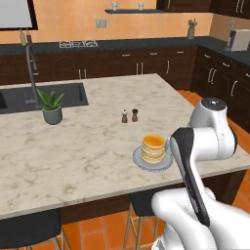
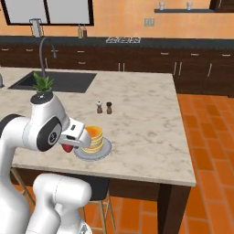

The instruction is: Take the strawberry from the fridge and place it on top of the pancake, located on the dining counter.

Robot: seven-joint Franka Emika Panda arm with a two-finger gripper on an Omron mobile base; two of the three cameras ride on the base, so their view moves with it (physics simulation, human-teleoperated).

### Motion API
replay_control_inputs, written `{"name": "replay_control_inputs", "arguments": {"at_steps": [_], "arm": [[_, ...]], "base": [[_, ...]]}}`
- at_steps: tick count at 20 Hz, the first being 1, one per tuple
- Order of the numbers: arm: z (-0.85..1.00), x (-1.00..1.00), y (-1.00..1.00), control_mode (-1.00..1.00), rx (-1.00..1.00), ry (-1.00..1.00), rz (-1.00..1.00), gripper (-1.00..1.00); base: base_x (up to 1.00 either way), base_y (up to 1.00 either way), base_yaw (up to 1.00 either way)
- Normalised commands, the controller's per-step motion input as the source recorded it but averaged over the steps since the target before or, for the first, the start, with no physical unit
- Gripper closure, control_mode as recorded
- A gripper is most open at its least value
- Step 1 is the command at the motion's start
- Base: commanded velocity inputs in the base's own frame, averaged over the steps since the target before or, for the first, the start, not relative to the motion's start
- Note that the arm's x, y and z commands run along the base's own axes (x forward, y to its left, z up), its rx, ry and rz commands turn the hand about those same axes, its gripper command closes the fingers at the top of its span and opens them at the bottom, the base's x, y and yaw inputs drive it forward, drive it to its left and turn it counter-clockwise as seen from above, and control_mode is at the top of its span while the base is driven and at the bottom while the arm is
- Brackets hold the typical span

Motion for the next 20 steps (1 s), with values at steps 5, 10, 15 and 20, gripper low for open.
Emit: {"name": "replay_control_inputs", "arguments": {"at_steps": [5,10,15,20], "arm": [[0.0,0.0,0.0,1.0,0.0,0.0,0.0,1.0],[0.02,0.7,0.29,-1.0,-0.01,-0.05,0.11,1.0],[0.04,1.0,0.28,-1.0,0.0,-0.02,0.12,1.0],[0.0,1.0,0.03,-1.0,0.0,0.04,0.01,1.0]], "base": [[0.75,0.29,0.01],[0.13,0.07,0.02],[0.0,0.0,0.0],[0.0,0.0,0.0]]}}
